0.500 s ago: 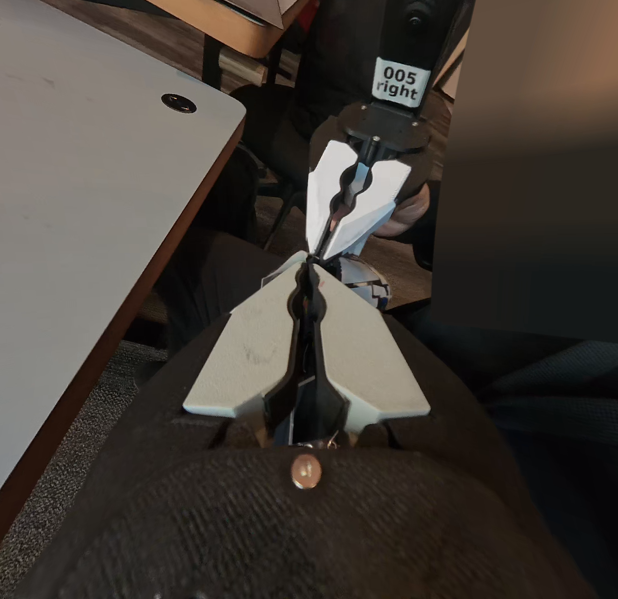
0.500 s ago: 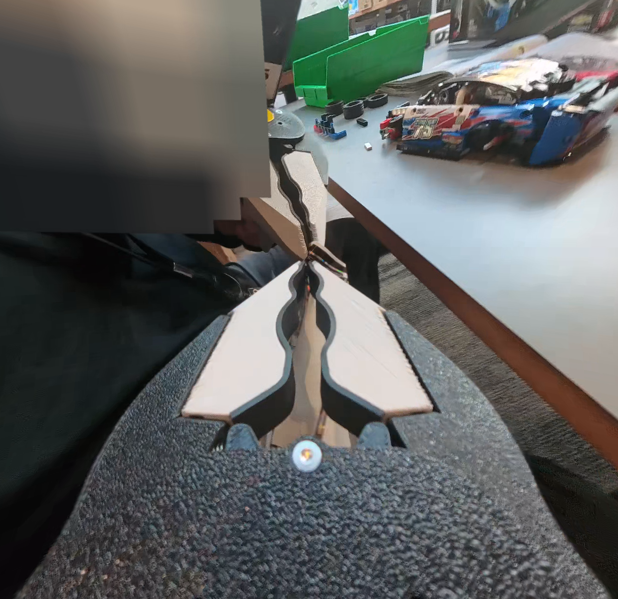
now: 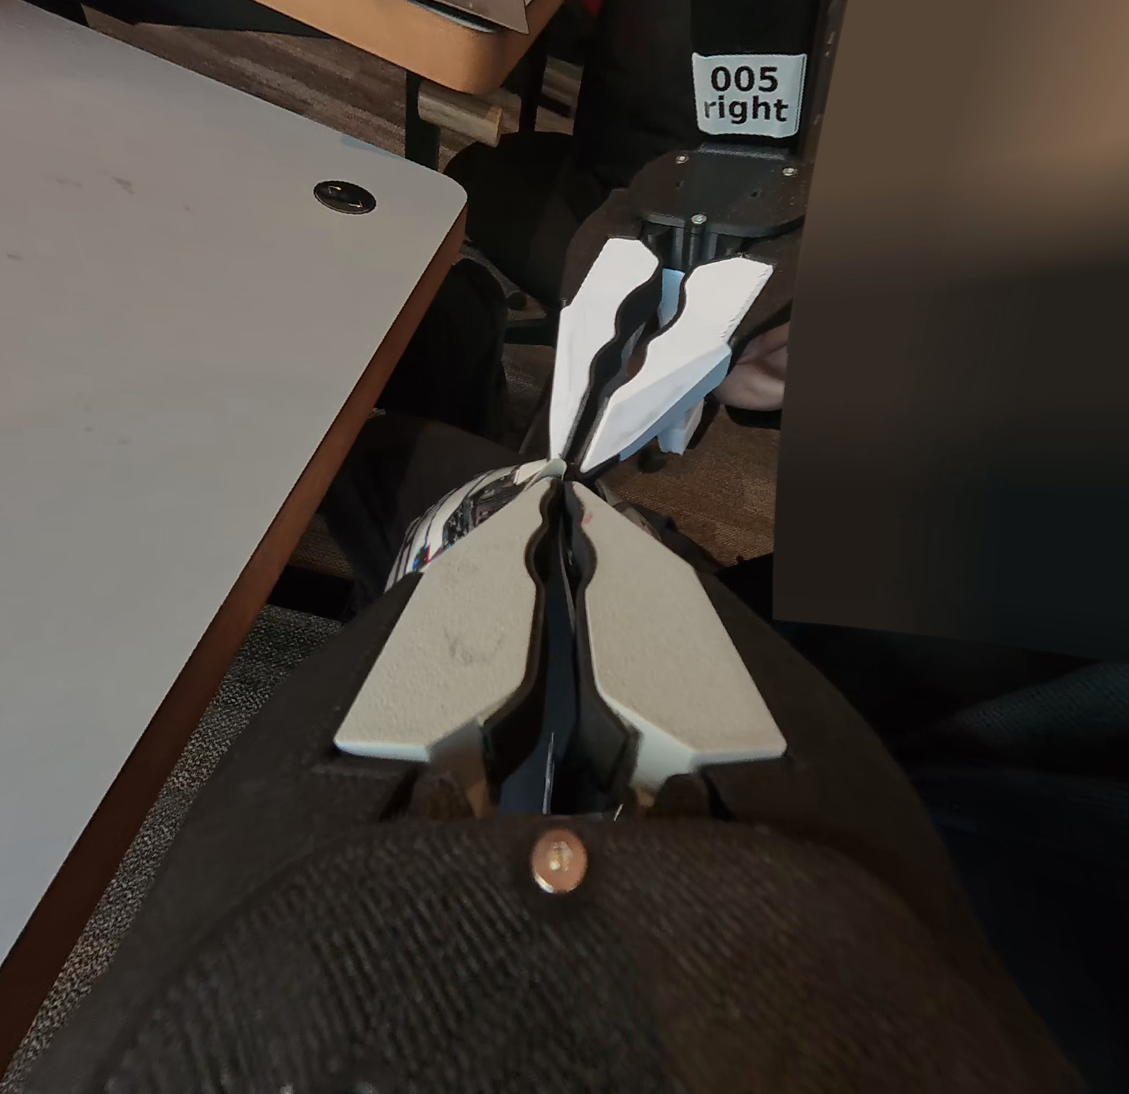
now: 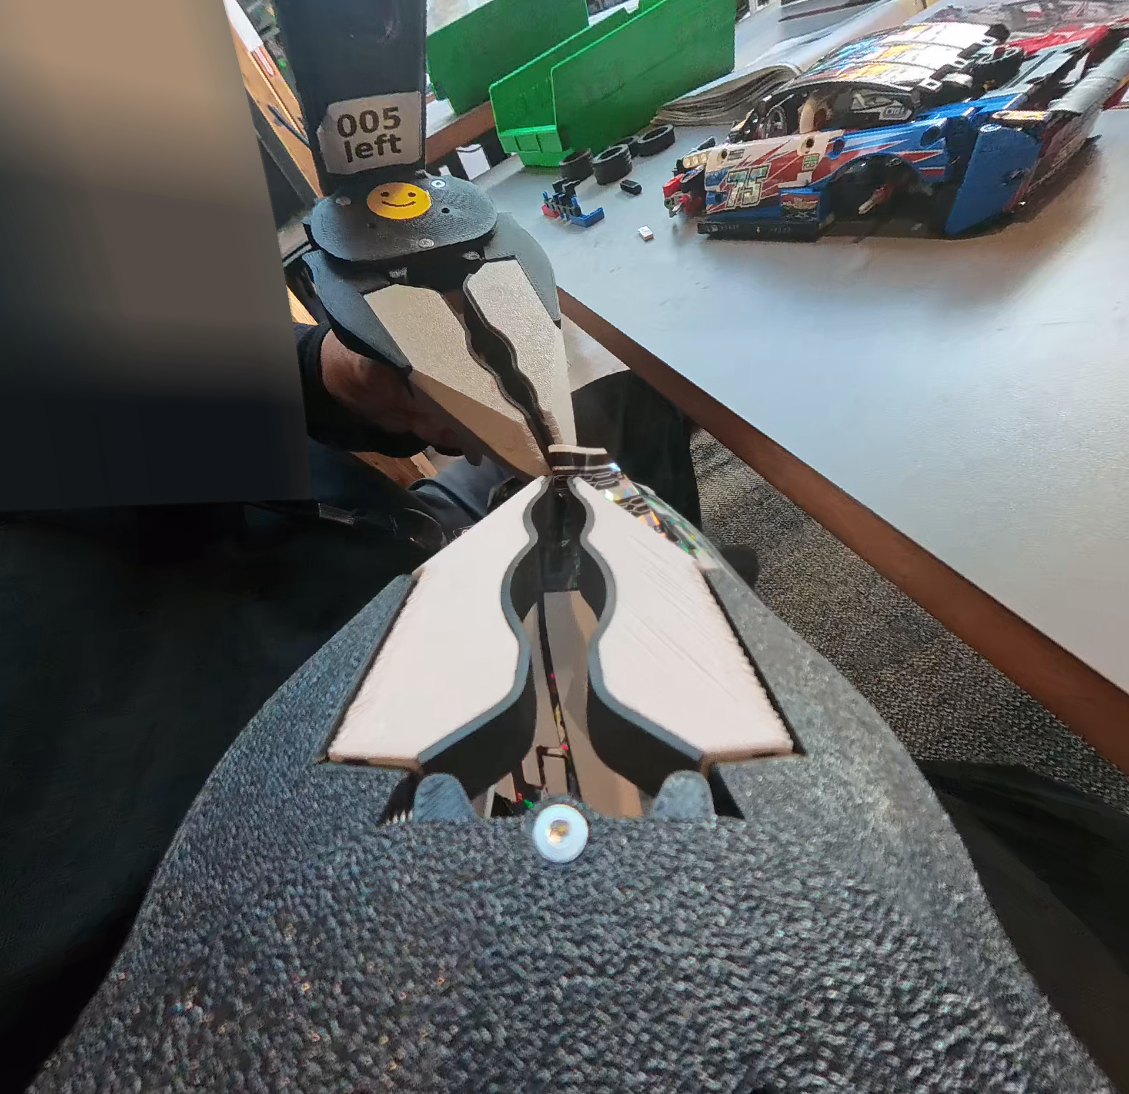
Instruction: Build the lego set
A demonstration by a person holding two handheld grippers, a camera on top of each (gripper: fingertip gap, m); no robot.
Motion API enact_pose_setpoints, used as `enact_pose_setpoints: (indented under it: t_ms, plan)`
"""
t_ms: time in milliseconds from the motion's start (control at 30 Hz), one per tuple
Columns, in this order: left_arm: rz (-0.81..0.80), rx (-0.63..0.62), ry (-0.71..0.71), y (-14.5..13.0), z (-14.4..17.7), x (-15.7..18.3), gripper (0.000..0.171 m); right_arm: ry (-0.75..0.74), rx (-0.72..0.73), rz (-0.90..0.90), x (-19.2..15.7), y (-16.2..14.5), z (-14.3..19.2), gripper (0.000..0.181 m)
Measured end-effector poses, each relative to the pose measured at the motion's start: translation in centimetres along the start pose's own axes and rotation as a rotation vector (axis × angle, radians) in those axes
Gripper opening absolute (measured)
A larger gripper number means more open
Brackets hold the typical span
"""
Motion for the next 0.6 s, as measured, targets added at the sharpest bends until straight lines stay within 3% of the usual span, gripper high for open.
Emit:
enact_pose_setpoints:
  t_ms: [200, 600]
  plan:
    - [-0.008, -0.004, -0.007, -0.1, 0.1, 0.3, 0.0, 0.047, 0.012, -0.041, -0.2, 0.0, 0.0, 0.001]
    - [0.008, 0.03, -0.072, 0.5, 0.3, 1.2, 0.0, 0.26, 0.166, -0.336, -0.5, 0.7, 0.6, 0.0]
Point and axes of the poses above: each gripper's, where its closed fingertips meet, z back along the fingers, y out of its top, x = y × z across the jaws, the point moved 1 cm from there along z, back along the fingers, and after that the axes turned 9 degrees about z, right-handed, at the moved point
